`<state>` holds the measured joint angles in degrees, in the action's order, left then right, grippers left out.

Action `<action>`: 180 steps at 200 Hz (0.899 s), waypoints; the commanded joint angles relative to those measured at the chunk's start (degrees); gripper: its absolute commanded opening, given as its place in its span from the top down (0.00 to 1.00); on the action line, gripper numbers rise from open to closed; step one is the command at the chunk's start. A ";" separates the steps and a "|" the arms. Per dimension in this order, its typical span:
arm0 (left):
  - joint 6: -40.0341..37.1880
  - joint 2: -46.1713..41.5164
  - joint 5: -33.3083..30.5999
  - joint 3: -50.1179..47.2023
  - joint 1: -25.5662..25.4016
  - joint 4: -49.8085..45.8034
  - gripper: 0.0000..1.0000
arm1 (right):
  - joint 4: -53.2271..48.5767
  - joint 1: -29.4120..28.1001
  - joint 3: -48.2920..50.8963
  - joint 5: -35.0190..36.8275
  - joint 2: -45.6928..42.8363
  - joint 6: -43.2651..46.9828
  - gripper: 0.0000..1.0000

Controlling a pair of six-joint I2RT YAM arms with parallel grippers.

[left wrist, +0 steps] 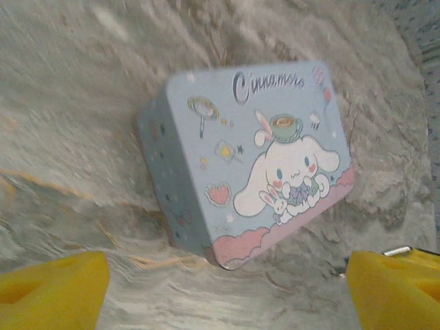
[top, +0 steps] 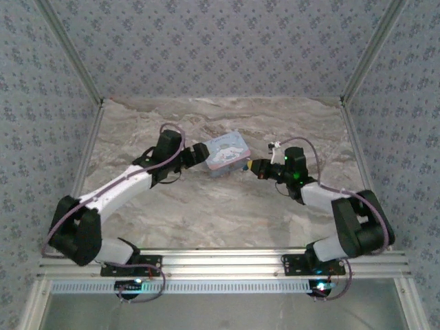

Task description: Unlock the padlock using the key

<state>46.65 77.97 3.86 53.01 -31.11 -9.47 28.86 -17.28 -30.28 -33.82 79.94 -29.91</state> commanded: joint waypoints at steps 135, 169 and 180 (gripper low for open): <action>-4.13 -21.99 -21.95 -12.05 7.19 -0.02 0.02 | -64.58 -5.65 -8.25 5.80 -20.42 5.57 1.00; -3.22 -21.72 -21.71 -12.62 7.44 0.25 0.02 | -65.49 -6.43 -5.59 5.05 -16.20 5.87 1.00; -3.10 -21.77 -21.51 -12.67 7.44 0.09 0.02 | -63.78 -6.53 -4.82 4.74 -14.76 5.68 0.99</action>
<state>42.78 56.99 -16.56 40.86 -23.99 -10.33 -32.86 -23.31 -36.93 -28.69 62.52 -23.09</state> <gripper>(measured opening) 0.979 0.039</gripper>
